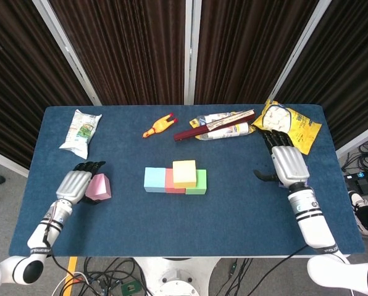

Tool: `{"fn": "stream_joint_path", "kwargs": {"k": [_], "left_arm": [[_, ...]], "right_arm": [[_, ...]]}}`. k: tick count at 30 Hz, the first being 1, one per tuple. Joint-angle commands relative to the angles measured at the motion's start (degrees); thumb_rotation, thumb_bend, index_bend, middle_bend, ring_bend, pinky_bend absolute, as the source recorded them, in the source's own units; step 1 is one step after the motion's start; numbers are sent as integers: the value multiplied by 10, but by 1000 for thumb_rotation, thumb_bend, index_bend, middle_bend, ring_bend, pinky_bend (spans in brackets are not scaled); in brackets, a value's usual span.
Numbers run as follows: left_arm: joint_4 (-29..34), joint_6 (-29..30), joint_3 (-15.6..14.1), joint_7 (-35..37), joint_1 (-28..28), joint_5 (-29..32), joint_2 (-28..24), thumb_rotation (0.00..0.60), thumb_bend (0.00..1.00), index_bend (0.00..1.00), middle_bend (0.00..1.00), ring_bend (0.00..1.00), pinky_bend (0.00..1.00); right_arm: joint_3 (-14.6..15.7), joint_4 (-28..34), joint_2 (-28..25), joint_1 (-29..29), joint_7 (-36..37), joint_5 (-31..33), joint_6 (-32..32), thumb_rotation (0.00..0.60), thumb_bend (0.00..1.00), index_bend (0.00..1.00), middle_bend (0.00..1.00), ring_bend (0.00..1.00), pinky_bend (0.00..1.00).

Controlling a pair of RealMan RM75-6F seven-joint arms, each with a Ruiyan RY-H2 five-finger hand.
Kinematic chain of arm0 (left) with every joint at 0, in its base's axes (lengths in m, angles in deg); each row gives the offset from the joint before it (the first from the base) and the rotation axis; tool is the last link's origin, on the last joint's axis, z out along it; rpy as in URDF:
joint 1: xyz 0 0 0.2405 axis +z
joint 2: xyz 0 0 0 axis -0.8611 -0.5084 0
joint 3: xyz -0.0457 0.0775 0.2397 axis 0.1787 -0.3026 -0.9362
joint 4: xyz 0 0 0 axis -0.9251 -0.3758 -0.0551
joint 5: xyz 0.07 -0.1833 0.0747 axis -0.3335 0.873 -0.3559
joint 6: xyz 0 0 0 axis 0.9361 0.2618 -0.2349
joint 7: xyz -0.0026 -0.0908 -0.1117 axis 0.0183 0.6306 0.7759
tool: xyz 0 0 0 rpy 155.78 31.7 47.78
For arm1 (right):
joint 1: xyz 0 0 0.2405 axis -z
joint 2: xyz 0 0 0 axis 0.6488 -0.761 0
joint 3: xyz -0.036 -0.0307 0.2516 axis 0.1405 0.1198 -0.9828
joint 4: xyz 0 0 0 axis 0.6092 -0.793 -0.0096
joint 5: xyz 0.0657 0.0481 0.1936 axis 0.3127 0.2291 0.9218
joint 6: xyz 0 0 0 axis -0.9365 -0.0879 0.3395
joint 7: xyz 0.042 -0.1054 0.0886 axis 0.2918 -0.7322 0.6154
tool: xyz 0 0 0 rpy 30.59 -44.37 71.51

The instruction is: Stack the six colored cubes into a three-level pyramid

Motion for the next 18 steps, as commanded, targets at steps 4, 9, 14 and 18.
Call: {"fn": "stream_joint_path", "kwargs": {"k": [4, 9, 14, 18], "left_arm": [[-11, 9, 2, -43, -2, 47, 13, 600, 0, 165, 168, 97, 117], [-16, 8, 9, -41, -3, 65, 19, 600, 0, 269, 254, 184, 161], [-18, 29, 27, -14, 1, 59, 32, 600, 69, 484, 516, 436, 366], [10, 7, 42, 13, -8, 53, 10, 600, 73, 493, 545, 473, 415]], "right_arm": [[0, -13, -2, 7, 14, -12, -13, 600, 118, 0, 87, 0, 0], [-2, -18, -4, 14, 29, -23, -19, 600, 120, 0, 88, 0, 0], [-3, -18, -6, 23, 43, -38, -19, 600, 120, 0, 89, 0, 0], [-6, -18, -10, 27, 51, -45, -21, 600, 120, 0, 90, 0, 0]]}}
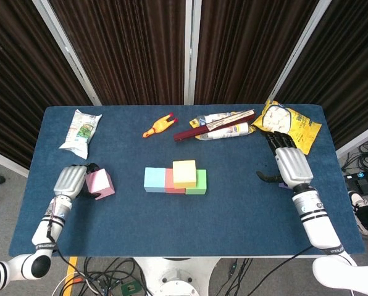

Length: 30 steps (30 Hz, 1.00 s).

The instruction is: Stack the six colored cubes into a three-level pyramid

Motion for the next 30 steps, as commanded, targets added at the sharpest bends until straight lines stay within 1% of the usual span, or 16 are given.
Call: {"fn": "stream_joint_path", "kwargs": {"k": [1, 6, 9, 15, 20, 23, 30], "left_arm": [[28, -18, 17, 28, -9, -8, -22, 600, 74, 492, 543, 473, 418], [70, -13, 42, 30, -26, -29, -45, 600, 74, 486, 533, 468, 417], [88, -24, 55, 25, -44, -31, -53, 600, 73, 483, 527, 468, 415], [93, -47, 70, -4, -89, -16, -34, 600, 73, 479, 525, 467, 412], [85, -59, 73, -44, -126, 13, -9, 600, 72, 478, 525, 467, 410], [80, -50, 71, -74, -142, 27, 7, 600, 72, 477, 525, 467, 406], [82, -39, 66, -110, -166, 49, 23, 600, 72, 474, 521, 462, 402]], "right_arm": [[-3, 0, -3, 3, 4, -4, 0, 600, 120, 0, 90, 0, 0], [-9, 0, -11, 9, 14, -10, 1, 600, 120, 0, 89, 0, 0], [-10, 2, -16, 14, 20, -13, 2, 600, 120, 0, 90, 0, 0], [-12, 2, -25, 25, 30, -19, 3, 600, 120, 0, 90, 0, 0], [-11, 1, -31, 33, 40, -24, 2, 600, 120, 0, 90, 0, 0], [-12, -1, -33, 38, 47, -28, 2, 600, 120, 0, 90, 0, 0], [-12, -8, -36, 46, 62, -36, -2, 600, 120, 0, 90, 0, 0]]}}
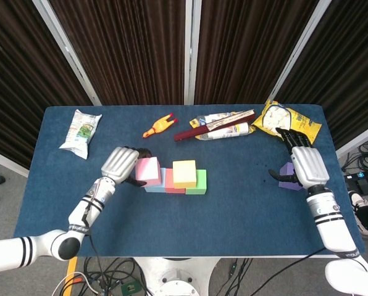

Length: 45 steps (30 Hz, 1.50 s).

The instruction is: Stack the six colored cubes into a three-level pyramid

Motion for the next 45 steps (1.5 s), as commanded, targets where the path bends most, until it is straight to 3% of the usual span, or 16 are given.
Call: {"fn": "stream_joint_path", "kwargs": {"k": [1, 45], "left_arm": [[0, 4, -4, -13, -10, 6, 7, 600, 72, 473, 520, 460, 402], [-23, -1, -24, -24, -70, 42, 32, 600, 73, 464, 510, 450, 369]], "right_arm": [[0, -3, 0, 3, 5, -3, -2, 600, 120, 0, 90, 0, 0], [-10, -12, 5, 17, 13, -6, -10, 600, 120, 0, 90, 0, 0]]}}
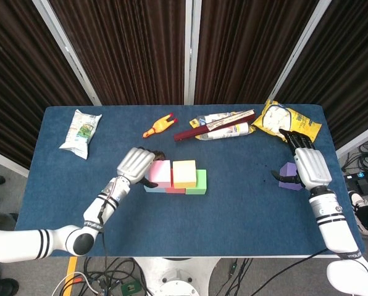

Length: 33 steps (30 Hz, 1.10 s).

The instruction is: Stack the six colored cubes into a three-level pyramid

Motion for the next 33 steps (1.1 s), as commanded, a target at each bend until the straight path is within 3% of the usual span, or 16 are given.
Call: {"fn": "stream_joint_path", "kwargs": {"k": [1, 33], "left_arm": [[1, 1, -1, 0, -1, 0, -1, 600, 73, 462, 510, 450, 369], [-5, 1, -5, -3, -19, 13, 3, 600, 73, 454, 499, 439, 361]], "right_arm": [[-1, 0, 0, 0, 0, 0, 1, 600, 120, 0, 90, 0, 0], [-2, 0, 0, 11, 7, -5, 5, 600, 122, 0, 90, 0, 0]]}}
